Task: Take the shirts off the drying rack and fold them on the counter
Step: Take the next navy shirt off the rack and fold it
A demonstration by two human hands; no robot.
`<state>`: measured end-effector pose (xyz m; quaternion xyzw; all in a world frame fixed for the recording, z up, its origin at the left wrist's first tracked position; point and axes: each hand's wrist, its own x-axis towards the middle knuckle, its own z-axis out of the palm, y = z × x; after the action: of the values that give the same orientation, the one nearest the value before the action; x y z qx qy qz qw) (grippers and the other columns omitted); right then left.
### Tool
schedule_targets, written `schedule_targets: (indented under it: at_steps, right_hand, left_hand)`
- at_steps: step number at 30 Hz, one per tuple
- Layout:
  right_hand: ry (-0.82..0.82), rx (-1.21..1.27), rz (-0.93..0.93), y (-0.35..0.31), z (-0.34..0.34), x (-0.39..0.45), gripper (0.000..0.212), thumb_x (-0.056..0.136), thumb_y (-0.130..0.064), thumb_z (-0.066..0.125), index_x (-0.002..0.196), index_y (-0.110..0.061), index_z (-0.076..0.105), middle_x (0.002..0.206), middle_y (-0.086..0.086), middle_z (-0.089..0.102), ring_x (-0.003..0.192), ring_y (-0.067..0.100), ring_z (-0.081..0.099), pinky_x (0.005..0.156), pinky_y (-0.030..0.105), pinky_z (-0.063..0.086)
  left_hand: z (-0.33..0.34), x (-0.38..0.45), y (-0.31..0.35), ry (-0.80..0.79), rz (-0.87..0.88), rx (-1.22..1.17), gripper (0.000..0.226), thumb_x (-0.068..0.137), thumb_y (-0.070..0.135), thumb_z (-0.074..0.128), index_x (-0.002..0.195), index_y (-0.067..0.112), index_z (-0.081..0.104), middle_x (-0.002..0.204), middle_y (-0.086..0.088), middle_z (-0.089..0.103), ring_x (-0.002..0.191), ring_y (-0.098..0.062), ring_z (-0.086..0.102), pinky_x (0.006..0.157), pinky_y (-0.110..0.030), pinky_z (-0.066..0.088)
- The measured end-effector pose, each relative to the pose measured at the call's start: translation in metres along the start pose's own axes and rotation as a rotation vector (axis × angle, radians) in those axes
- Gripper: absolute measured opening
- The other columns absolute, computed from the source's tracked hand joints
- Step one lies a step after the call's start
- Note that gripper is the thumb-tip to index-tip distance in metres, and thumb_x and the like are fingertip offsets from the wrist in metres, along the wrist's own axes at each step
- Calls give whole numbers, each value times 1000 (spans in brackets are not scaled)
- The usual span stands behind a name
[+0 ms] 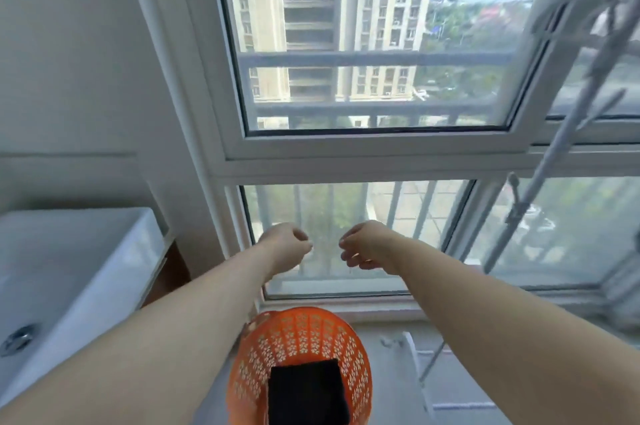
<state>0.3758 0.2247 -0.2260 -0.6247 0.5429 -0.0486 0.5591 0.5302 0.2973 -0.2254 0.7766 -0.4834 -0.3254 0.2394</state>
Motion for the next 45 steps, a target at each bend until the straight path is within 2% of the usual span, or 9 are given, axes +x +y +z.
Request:
schedule_targets:
  at_steps: [5,13,18,21,25,30,33,36,45]
  right_hand:
    - [239,-53,4,43,-34,-102,15,92,-12,56,103,-5,62,90,14,67,66,19,60,58,23,44]
    - [484,-17,-15,83,-122,-237,13,94,-12,55,101,-5,64,88,11,68,69,17,63,59,23,49]
    - [619,15,-38,131,-191,-309,15,94,-14,54,102,-5,63,88,8,68,70,16,62,63,24,47]
    - [698,23,-20,172,-246,-351,12,94,-14,53,96,-9,64,86,6,68,69,15,62,59,21,47]
    - [794,125,-27,233,-328,-409,11,92,-9,52,82,-11,58,78,10,61,58,16,52,53,22,47]
    - [876,78,28,307,-437,-473,10,91,-15,55,82,-16,60,83,7,67,63,15,59,53,19,43]
    - [933,57,44,343,-502,-503,9,91,-14,53,84,-16,59,84,7,67,65,16,58,55,20,42]
    - [962,38,63,367,-555,-511,9,91,-10,52,87,-14,58,82,8,64,64,16,56,54,21,39]
    - [1024,-7,-2,394,-697,-451,18,85,-2,53,73,-13,61,67,3,59,61,17,52,51,22,40]
  left_hand:
    - [30,-55,39,-144,96,-121,6,88,20,59,85,15,60,88,-6,64,75,-15,63,62,-25,48]
    - [66,-126,156,-223,350,-112,14,89,15,59,100,8,65,89,-8,65,70,-14,62,52,-16,44]
    - [125,-159,244,-236,537,-44,7,87,17,60,89,14,66,89,-8,69,78,-21,67,64,-24,50]
    - [180,-177,299,-275,601,-23,4,87,16,60,88,15,64,83,-7,67,74,-20,65,64,-28,51]
    - [267,-207,387,-295,696,12,9,86,19,60,77,23,62,93,-10,69,86,-27,69,67,-31,52]
    - [369,-253,503,-315,838,102,14,86,18,57,86,13,70,91,-11,69,85,-28,67,75,-34,55]
    - [416,-262,565,-237,903,153,19,88,22,54,96,14,70,97,-5,68,92,-22,64,81,-28,52]
    - [445,-252,607,-198,903,172,24,89,26,55,108,17,67,110,-1,67,100,-22,63,85,-25,51]
    - [530,-158,737,-101,895,197,23,91,23,52,110,18,63,113,-1,62,103,-22,59,87,-28,51]
